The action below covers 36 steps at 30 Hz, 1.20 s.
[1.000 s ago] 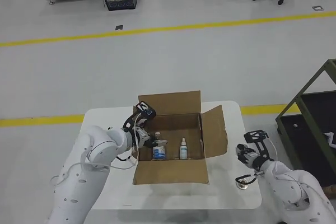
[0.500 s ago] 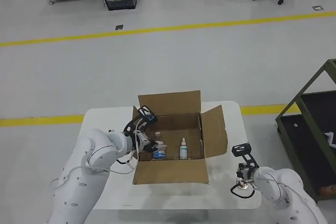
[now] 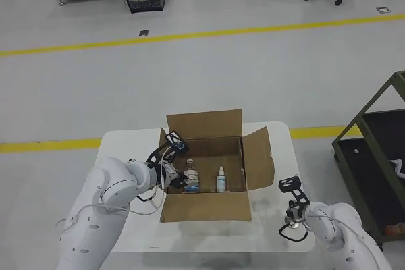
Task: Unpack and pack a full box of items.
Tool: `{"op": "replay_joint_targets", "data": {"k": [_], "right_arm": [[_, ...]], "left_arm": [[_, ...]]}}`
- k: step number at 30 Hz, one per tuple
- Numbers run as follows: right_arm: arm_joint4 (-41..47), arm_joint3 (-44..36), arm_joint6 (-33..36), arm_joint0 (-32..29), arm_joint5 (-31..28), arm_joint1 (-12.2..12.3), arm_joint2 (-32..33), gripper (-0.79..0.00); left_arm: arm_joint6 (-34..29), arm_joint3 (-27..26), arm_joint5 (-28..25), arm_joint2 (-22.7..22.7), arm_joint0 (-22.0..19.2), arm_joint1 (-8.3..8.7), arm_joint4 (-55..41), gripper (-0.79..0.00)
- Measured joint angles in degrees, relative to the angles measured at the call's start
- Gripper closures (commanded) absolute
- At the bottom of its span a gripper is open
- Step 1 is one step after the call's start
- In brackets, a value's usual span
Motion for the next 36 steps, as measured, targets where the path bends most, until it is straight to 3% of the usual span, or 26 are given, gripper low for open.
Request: {"op": "replay_joint_targets", "data": {"k": [3, 4, 5, 9, 14, 21, 36], "right_arm": [[-0.75, 0.22, -0.81, -0.13, -0.43, 0.0, -0.44, 0.0], [-1.61, 0.3, -0.85, -0.07, -0.45, 0.01, -0.77, -0.025], [-2.58, 0.4, -0.16, 0.15, -0.35, 0.02, -1.2, -0.123], [-6.66, 1.49, 4.29, 2.43, 0.11, -0.11, -3.84, -0.169], [-5.75, 3.65, 7.91, 4.9, 0.04, -0.38, -5.1, -0.265], [-6.54, 7.89, 11.26, 8.36, -0.52, -0.74, -7.4, -0.289], [-6.02, 13.79, 9.63, 9.76, -0.44, -1.22, -8.98, -0.296]], "left_arm": [[0.0, 0.0, 0.0, 0.0, 0.0, 0.0, 0.0, -0.785], [0.0, 0.0, 0.0, 0.0, 0.0, 0.0, 0.0, -0.785], [0.0, 0.0, 0.0, 0.0, 0.0, 0.0, 0.0, -0.785], [0.0, 0.0, 0.0, 0.0, 0.0, 0.0, 0.0, -0.785], [0.0, 0.0, 0.0, 0.0, 0.0, 0.0, 0.0, -0.785], [0.0, 0.0, 0.0, 0.0, 0.0, 0.0, 0.0, -0.785], [0.0, 0.0, 0.0, 0.0, 0.0, 0.0, 0.0, -0.785]]}}
